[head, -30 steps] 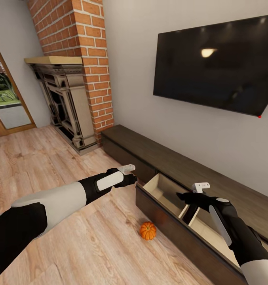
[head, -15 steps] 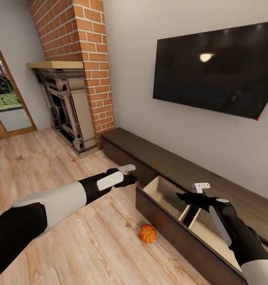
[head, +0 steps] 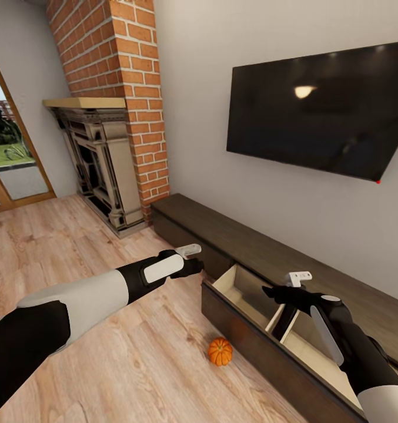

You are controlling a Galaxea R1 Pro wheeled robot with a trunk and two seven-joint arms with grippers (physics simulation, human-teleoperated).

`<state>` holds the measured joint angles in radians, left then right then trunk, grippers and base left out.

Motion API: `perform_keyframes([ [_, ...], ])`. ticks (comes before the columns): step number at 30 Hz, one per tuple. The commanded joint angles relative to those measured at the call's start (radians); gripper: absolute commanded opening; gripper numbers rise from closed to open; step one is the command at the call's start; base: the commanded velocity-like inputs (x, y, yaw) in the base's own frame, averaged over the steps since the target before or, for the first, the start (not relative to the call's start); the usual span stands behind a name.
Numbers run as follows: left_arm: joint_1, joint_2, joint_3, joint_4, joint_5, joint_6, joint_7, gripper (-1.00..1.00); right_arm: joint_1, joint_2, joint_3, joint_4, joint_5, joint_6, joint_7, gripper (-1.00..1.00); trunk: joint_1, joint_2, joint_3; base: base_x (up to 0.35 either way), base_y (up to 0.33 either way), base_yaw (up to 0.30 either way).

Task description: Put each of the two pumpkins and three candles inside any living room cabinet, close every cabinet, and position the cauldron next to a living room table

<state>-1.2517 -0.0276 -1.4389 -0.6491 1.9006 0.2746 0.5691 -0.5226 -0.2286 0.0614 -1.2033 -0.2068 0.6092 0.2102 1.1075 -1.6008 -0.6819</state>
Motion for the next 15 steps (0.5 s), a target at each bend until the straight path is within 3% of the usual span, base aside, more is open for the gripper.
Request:
perform_keyframes([
  [1, 0.0, 0.0, 0.0, 0.0, 0.0, 0.0, 0.0, 1.0, 0.0, 0.0, 0.0, 0.001, 0.0, 0.0, 0.0, 1.0, 0.0, 0.0, 0.002, 0.0, 0.0, 0.0],
  [15, 0.0, 0.002, 0.001, -0.029, 0.0, -0.001, 0.0, 1.0, 0.0, 0.0, 0.0, 0.007, -0.001, 0.0, 0.0, 1.0, 0.0, 0.0, 0.024, 0.002, 0.0, 0.0],
])
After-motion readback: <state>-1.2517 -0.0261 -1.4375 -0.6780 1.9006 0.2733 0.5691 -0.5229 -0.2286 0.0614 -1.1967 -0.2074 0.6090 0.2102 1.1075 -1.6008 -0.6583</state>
